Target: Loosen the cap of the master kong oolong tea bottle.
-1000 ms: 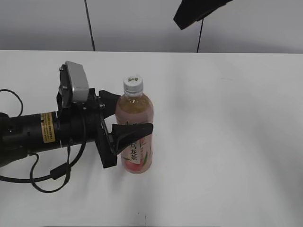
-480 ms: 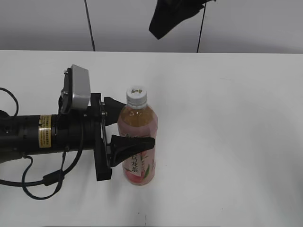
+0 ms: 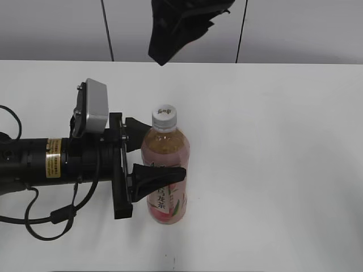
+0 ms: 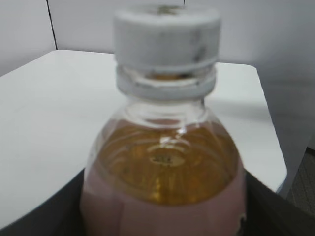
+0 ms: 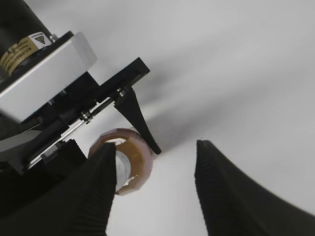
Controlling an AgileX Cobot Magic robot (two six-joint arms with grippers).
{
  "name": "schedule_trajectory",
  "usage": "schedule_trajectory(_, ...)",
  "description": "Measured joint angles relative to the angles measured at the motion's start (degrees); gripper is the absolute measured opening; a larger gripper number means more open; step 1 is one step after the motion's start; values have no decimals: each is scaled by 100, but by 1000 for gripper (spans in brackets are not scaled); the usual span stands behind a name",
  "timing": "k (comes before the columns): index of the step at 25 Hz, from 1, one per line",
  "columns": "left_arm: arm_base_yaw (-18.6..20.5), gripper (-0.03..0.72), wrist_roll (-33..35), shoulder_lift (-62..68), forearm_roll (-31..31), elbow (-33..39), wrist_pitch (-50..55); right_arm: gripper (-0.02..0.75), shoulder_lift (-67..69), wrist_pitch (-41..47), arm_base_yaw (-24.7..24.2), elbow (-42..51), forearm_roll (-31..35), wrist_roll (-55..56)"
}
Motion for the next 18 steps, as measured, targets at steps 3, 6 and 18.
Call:
schedule_trajectory(3, -4, 463, -6, -23, 27, 0, 32, 389, 0, 2, 307, 0, -394, 531)
schedule_trajectory(6, -4, 463, -11, -29, 32, 0, 32, 389, 0, 6, 573, 0, -487, 1139)
schedule_trajectory(18, -4, 463, -22, -33, 48, 0, 39, 388, -334, 20, 671, 701, -529, 2403)
